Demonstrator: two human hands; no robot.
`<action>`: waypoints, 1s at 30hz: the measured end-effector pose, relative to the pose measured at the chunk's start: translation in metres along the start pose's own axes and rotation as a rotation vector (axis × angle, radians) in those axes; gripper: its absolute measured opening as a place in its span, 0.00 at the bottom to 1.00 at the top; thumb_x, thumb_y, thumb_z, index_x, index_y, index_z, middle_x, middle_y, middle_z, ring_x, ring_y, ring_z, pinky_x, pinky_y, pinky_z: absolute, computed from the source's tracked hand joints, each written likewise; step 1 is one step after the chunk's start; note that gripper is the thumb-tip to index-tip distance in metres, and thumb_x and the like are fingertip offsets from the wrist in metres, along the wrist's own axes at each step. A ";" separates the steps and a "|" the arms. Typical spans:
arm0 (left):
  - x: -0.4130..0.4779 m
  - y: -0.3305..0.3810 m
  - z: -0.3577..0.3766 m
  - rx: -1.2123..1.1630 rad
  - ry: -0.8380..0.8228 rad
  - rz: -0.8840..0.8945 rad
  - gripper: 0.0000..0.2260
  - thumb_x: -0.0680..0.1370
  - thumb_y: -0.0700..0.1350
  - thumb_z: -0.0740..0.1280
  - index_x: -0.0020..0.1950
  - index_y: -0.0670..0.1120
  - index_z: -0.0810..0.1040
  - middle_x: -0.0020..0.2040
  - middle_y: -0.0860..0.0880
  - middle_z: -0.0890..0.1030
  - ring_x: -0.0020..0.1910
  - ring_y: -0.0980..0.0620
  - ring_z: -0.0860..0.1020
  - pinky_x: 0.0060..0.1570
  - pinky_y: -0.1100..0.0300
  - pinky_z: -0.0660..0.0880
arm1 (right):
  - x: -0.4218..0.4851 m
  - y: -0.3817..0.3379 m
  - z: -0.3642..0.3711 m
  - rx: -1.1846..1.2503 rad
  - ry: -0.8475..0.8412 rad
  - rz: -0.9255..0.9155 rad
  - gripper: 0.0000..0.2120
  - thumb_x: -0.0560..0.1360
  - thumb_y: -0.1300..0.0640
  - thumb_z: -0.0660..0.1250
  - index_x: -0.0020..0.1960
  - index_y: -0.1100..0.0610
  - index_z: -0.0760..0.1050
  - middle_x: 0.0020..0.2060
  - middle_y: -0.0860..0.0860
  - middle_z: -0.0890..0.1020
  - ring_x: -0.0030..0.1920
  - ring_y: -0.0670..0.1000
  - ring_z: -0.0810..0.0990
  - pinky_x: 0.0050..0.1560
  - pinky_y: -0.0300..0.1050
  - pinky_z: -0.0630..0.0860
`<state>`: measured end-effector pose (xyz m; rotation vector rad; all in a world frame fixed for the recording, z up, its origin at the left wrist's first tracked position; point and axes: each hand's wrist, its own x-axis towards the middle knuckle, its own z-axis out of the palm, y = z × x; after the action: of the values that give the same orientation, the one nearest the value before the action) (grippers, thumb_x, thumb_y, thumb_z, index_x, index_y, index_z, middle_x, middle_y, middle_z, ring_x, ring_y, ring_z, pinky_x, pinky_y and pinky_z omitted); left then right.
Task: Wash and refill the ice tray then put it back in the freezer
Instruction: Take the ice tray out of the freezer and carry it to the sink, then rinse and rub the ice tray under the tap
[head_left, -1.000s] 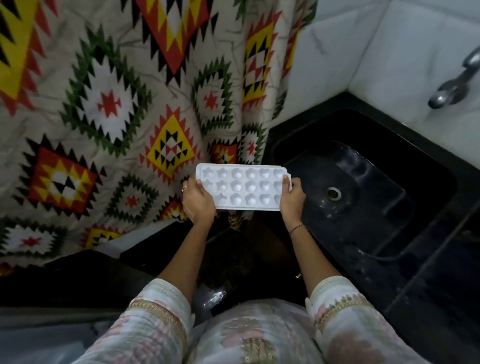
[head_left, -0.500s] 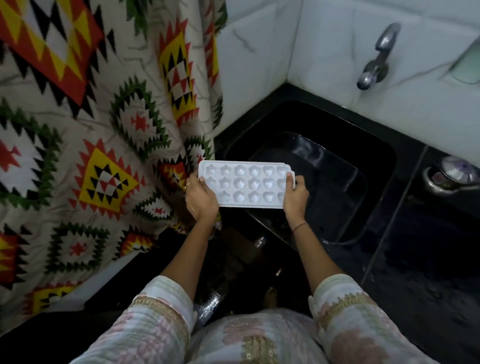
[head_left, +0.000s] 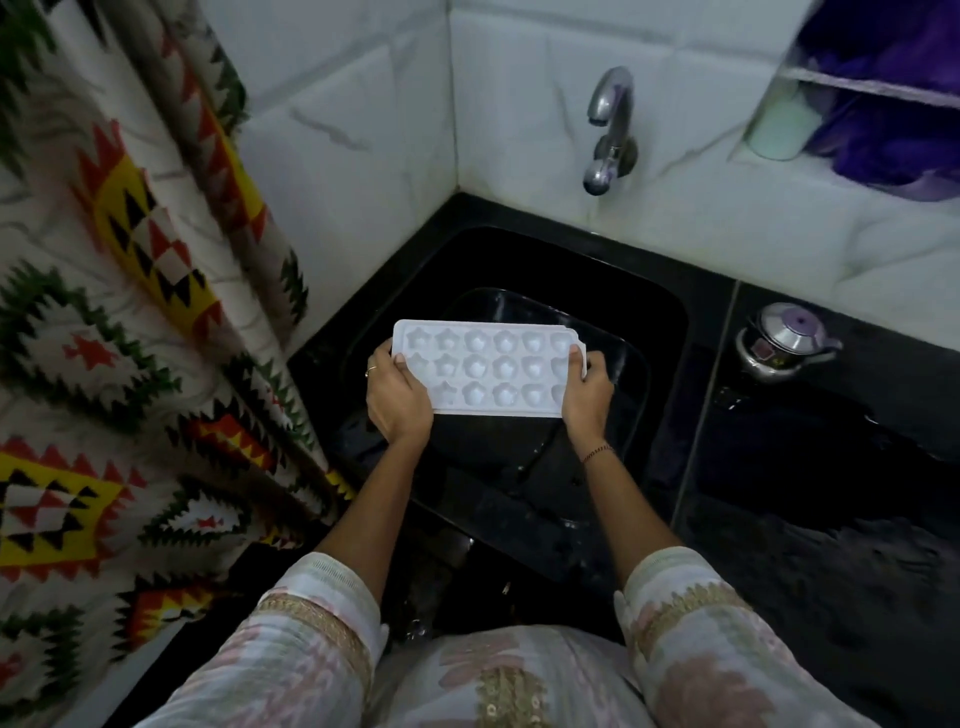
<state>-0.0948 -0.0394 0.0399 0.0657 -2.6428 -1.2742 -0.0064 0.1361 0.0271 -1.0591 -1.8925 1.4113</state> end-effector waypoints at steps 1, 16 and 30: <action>0.000 0.004 0.006 -0.002 -0.006 0.006 0.14 0.83 0.45 0.53 0.65 0.43 0.71 0.62 0.46 0.75 0.56 0.44 0.75 0.45 0.57 0.65 | 0.004 0.001 -0.004 -0.001 0.009 0.003 0.16 0.81 0.48 0.57 0.38 0.57 0.64 0.29 0.48 0.65 0.29 0.44 0.63 0.27 0.30 0.65; 0.026 0.045 0.061 -0.331 -0.104 -0.043 0.15 0.79 0.47 0.64 0.65 0.47 0.72 0.48 0.50 0.78 0.51 0.48 0.78 0.48 0.58 0.73 | 0.040 -0.005 -0.031 0.009 0.185 0.127 0.16 0.81 0.49 0.55 0.41 0.60 0.64 0.28 0.47 0.66 0.28 0.44 0.64 0.26 0.32 0.65; 0.037 0.101 0.100 -1.236 -0.711 -0.684 0.24 0.72 0.42 0.72 0.67 0.42 0.72 0.59 0.42 0.80 0.55 0.44 0.81 0.52 0.46 0.79 | 0.067 -0.045 0.050 0.141 0.270 0.308 0.19 0.82 0.49 0.51 0.56 0.65 0.69 0.50 0.59 0.79 0.50 0.58 0.79 0.46 0.45 0.72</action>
<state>-0.1460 0.0956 0.0638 0.3870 -1.6886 -3.4079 -0.0942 0.1604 0.0531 -1.4356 -1.4632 1.4548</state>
